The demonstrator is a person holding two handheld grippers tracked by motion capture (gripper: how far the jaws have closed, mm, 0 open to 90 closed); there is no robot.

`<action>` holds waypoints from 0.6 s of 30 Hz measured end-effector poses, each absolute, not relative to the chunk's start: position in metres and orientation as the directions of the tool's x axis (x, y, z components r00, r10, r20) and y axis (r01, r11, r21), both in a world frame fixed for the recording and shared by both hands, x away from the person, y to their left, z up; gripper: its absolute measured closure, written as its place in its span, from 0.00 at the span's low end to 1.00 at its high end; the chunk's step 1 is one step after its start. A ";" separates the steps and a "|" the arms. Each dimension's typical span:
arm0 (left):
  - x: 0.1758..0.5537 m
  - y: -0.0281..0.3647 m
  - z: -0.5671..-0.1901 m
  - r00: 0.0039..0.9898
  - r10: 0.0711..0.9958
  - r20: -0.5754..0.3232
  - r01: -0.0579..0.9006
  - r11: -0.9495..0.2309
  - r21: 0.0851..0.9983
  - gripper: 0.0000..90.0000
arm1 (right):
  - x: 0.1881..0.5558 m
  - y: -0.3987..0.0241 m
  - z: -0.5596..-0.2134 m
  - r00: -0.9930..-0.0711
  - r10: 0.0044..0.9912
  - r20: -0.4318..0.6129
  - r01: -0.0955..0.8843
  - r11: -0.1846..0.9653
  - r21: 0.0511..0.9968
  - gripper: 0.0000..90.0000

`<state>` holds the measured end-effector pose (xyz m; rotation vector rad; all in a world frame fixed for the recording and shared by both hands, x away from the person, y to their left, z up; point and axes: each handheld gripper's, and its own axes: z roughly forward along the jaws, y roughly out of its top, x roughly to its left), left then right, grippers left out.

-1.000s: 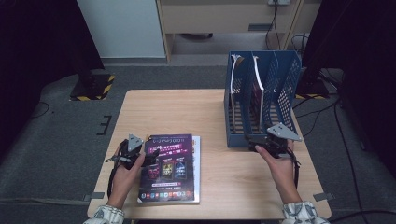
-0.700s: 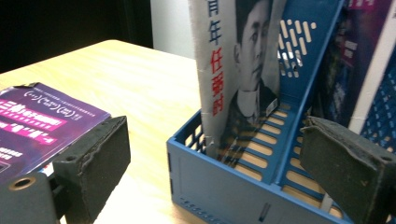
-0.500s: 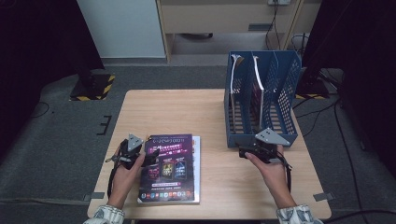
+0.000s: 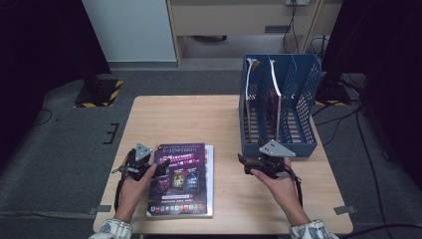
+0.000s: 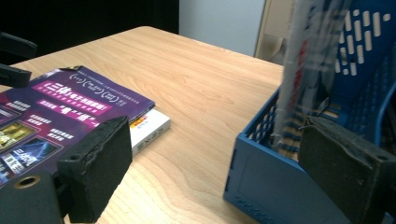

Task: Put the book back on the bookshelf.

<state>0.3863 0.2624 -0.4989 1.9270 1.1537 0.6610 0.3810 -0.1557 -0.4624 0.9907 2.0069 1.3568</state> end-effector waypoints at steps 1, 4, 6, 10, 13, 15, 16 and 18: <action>0.386 0.262 -0.499 0.454 0.890 0.040 0.485 -0.284 0.827 0.08 | 0.380 -0.155 -0.463 -0.600 0.800 -0.015 0.284 0.230 0.931 0.12; 0.386 0.262 -0.498 0.455 0.890 0.037 0.482 -0.281 0.830 0.08 | 0.378 -0.150 -0.463 -0.613 0.790 -0.018 0.279 0.238 0.930 0.12; 0.385 0.262 -0.498 0.457 0.889 0.036 0.482 -0.282 0.830 0.08 | 0.377 -0.147 -0.463 -0.620 0.784 -0.024 0.275 0.245 0.930 0.12; 0.386 0.262 -0.498 0.459 0.888 0.036 0.482 -0.283 0.829 0.08 | 0.376 -0.142 -0.465 -0.635 0.772 -0.039 0.270 0.269 0.925 0.12; 0.386 0.262 -0.498 0.461 0.887 0.037 0.481 -0.285 0.829 0.08 | 0.375 -0.137 -0.468 -0.647 0.760 -0.059 0.264 0.296 0.918 0.12; 0.386 0.262 -0.498 0.462 0.886 0.037 0.480 -0.285 0.829 0.08 | 0.375 -0.134 -0.469 -0.654 0.754 -0.060 0.266 0.303 0.915 0.12; 0.386 0.262 -0.498 0.463 0.885 0.036 0.480 -0.285 0.830 0.08 | 0.374 -0.131 -0.470 -0.659 0.749 -0.066 0.266 0.315 0.911 0.12; 0.386 0.262 -0.498 0.467 0.883 0.036 0.480 -0.288 0.829 0.08 | 0.373 -0.128 -0.471 -0.664 0.745 -0.066 0.268 0.320 0.909 0.12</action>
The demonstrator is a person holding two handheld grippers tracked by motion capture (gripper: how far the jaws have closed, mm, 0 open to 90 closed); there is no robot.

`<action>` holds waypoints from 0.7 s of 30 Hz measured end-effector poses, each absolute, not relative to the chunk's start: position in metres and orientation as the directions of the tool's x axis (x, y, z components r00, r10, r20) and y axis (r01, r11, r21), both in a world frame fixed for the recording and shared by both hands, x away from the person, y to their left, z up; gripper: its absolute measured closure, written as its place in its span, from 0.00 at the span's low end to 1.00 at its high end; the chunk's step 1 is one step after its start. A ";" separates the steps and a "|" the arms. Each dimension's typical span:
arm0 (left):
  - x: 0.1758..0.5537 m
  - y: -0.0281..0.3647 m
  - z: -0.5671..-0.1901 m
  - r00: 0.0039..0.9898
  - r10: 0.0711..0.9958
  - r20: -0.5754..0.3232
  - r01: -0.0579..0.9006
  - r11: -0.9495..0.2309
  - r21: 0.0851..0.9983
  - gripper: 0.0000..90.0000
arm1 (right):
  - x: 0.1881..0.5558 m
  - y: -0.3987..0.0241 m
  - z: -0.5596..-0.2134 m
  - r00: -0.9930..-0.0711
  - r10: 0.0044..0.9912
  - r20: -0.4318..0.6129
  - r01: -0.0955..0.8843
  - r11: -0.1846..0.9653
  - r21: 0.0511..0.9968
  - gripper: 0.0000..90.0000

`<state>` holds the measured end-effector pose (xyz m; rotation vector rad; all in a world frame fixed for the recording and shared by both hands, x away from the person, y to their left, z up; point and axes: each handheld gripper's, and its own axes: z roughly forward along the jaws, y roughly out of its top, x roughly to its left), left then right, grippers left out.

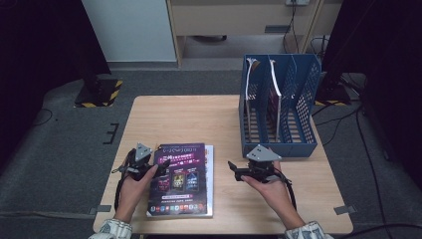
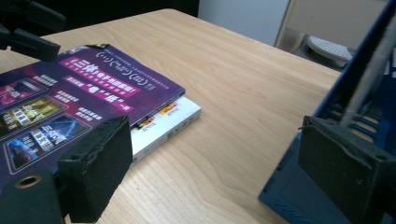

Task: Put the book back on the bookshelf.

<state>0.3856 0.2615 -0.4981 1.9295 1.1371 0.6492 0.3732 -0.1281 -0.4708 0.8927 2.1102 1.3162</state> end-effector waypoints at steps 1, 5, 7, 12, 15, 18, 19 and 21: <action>0.385 0.261 -0.498 0.468 0.883 0.037 0.479 -0.289 0.829 0.08 | 0.373 -0.126 -0.471 -0.667 0.742 -0.069 0.267 0.325 0.907 0.12; 0.385 0.260 -0.498 0.474 0.880 0.036 0.477 -0.291 0.829 0.08 | 0.373 -0.117 -0.474 -0.672 0.736 -0.081 0.272 0.347 0.898 0.11; 0.386 0.261 -0.497 0.476 0.879 0.034 0.481 -0.292 0.827 0.08 | 0.372 -0.111 -0.475 -0.684 0.725 -0.081 0.268 0.354 0.896 0.11; 0.385 0.260 -0.497 0.478 0.878 0.032 0.482 -0.293 0.826 0.08 | 0.372 -0.093 -0.479 -0.712 0.698 -0.080 0.268 0.375 0.887 0.12; 0.385 0.259 -0.497 0.481 0.876 0.030 0.486 -0.296 0.822 0.08 | 0.375 -0.081 -0.482 -0.715 0.696 -0.061 0.295 0.380 0.877 0.14; 0.385 0.259 -0.496 0.483 0.875 0.031 0.486 -0.298 0.822 0.09 | 0.379 -0.073 -0.485 -0.716 0.697 -0.049 0.311 0.381 0.870 0.16; 0.385 0.259 -0.496 0.484 0.875 0.032 0.486 -0.299 0.821 0.09 | 0.380 -0.071 -0.485 -0.717 0.696 -0.043 0.318 0.381 0.868 0.17; 0.385 0.259 -0.497 0.484 0.874 0.034 0.487 -0.302 0.819 0.09 | 0.384 -0.066 -0.486 -0.717 0.695 -0.052 0.320 0.394 0.862 0.17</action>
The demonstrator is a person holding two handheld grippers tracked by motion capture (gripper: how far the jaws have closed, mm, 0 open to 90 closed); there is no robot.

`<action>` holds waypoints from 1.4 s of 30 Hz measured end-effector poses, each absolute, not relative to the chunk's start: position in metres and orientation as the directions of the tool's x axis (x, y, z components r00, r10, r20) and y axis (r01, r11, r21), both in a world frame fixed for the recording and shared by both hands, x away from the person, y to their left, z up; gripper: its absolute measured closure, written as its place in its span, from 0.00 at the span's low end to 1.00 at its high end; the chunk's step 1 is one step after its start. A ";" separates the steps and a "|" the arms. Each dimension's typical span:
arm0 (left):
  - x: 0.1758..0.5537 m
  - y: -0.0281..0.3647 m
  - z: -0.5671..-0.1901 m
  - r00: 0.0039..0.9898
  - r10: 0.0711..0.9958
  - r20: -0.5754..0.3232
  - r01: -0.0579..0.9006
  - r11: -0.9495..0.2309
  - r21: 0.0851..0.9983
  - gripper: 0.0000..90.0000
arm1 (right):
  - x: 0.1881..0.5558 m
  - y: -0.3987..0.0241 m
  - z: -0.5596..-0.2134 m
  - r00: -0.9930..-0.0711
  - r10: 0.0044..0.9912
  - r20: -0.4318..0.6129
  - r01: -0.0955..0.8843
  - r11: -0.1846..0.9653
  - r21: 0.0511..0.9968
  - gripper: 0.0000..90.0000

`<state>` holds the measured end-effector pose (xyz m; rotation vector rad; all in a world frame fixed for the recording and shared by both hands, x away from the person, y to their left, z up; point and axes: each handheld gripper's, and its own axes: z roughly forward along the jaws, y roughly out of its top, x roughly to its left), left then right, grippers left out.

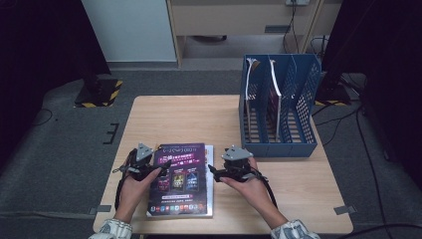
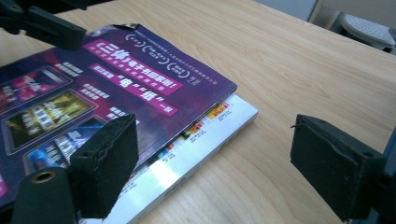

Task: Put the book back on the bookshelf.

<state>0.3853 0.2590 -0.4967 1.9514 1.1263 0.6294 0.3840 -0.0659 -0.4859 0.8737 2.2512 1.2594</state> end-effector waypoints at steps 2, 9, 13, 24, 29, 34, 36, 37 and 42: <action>0.385 0.259 -0.497 0.484 0.875 0.034 0.489 -0.302 0.819 0.09 | 0.388 -0.062 -0.486 -0.714 0.697 -0.068 0.309 0.401 0.862 0.17; 0.385 0.259 -0.498 0.482 0.876 0.029 0.492 -0.298 0.818 0.09 | 0.409 -0.048 -0.487 -0.699 0.712 -0.058 0.332 0.395 0.857 0.17; 0.385 0.260 -0.498 0.481 0.876 0.027 0.491 -0.295 0.820 0.10 | 0.412 -0.042 -0.494 -0.709 0.703 -0.055 0.350 0.418 0.838 0.17; 0.388 0.261 -0.505 0.475 0.880 0.013 0.533 -0.300 0.791 0.10 | 0.408 -0.039 -0.499 -0.753 0.658 -0.008 0.355 0.417 0.837 0.13; 0.391 0.261 -0.512 0.469 0.883 -0.004 0.578 -0.304 0.758 0.10 | 0.407 -0.037 -0.503 -0.758 0.652 0.009 0.370 0.419 0.829 0.13; 0.394 0.264 -0.518 0.455 0.889 -0.047 0.616 -0.277 0.737 0.07 | 0.406 -0.039 -0.508 -0.761 0.649 0.030 0.388 0.417 0.822 0.15; 0.394 0.265 -0.521 0.446 0.892 -0.078 0.627 -0.249 0.739 0.06 | 0.406 -0.039 -0.509 -0.765 0.643 0.028 0.386 0.424 0.819 0.15; 0.395 0.266 -0.522 0.439 0.892 -0.111 0.638 -0.223 0.737 0.06 | 0.406 -0.039 -0.509 -0.766 0.642 0.026 0.385 0.426 0.819 0.15; 0.396 0.269 -0.525 0.440 0.881 -0.173 0.660 -0.187 0.728 0.08 | 0.405 -0.037 -0.512 -0.774 0.632 0.025 0.384 0.438 0.813 0.15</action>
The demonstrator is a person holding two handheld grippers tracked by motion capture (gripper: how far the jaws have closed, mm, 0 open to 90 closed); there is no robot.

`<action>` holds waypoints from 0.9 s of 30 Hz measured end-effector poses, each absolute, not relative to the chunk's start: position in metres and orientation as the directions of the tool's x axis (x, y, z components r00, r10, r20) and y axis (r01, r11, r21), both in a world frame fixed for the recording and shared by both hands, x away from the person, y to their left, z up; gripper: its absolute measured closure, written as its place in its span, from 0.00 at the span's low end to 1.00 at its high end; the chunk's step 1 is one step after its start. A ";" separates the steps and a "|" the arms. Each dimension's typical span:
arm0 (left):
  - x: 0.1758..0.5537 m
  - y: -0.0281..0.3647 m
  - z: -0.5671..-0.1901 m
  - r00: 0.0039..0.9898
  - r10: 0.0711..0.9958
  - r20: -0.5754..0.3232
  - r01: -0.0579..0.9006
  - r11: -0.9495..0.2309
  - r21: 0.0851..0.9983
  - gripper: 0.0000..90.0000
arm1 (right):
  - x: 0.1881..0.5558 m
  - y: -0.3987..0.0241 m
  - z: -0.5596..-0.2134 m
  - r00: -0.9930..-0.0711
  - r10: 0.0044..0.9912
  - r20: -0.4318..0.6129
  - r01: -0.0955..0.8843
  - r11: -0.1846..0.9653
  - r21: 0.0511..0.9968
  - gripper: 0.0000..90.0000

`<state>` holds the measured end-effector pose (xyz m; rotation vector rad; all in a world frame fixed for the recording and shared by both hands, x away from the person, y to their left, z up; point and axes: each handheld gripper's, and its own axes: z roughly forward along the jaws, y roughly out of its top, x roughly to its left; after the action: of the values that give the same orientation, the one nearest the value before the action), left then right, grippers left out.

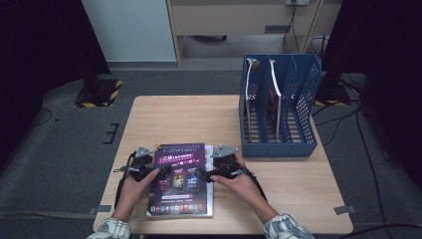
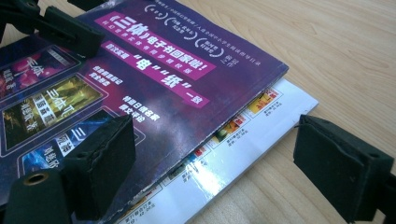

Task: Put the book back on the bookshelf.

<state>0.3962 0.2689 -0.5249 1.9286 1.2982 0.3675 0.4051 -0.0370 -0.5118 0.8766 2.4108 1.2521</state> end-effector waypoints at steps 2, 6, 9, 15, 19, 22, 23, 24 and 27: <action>0.396 0.268 -0.526 0.444 0.874 -0.196 0.669 -0.178 0.722 0.08 | 0.405 -0.037 -0.512 -0.774 0.632 0.032 0.394 0.441 0.806 0.15; 0.396 0.267 -0.525 0.447 0.876 -0.181 0.664 -0.189 0.724 0.08 | 0.406 -0.039 -0.513 -0.773 0.633 0.030 0.397 0.447 0.802 0.15; 0.396 0.265 -0.523 0.454 0.874 -0.173 0.661 -0.200 0.723 0.09 | 0.407 -0.040 -0.514 -0.771 0.636 0.035 0.403 0.444 0.801 0.15; 0.394 0.256 -0.520 0.492 0.860 -0.133 0.639 -0.253 0.727 0.14 | 0.407 -0.042 -0.515 -0.767 0.640 0.040 0.413 0.446 0.794 0.15; 0.393 0.249 -0.519 0.510 0.852 -0.114 0.627 -0.278 0.728 0.14 | 0.408 -0.043 -0.516 -0.765 0.642 0.049 0.424 0.445 0.788 0.15; 0.392 0.247 -0.518 0.519 0.849 -0.098 0.618 -0.293 0.729 0.14 | 0.408 -0.043 -0.518 -0.768 0.638 0.051 0.426 0.450 0.785 0.14; 0.392 0.246 -0.517 0.523 0.847 -0.094 0.616 -0.300 0.728 0.14 | 0.408 -0.043 -0.518 -0.766 0.641 0.055 0.430 0.447 0.785 0.14; 0.392 0.245 -0.517 0.525 0.847 -0.088 0.614 -0.304 0.728 0.14 | 0.408 -0.043 -0.518 -0.765 0.642 0.057 0.430 0.443 0.787 0.14; 0.392 0.243 -0.516 0.537 0.840 -0.076 0.605 -0.321 0.729 0.14 | 0.408 -0.043 -0.519 -0.770 0.635 0.056 0.429 0.451 0.783 0.13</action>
<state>0.3916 0.2426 -0.5160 2.0479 1.1655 0.4121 0.4075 -0.0430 -0.5189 0.9209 2.4580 1.2200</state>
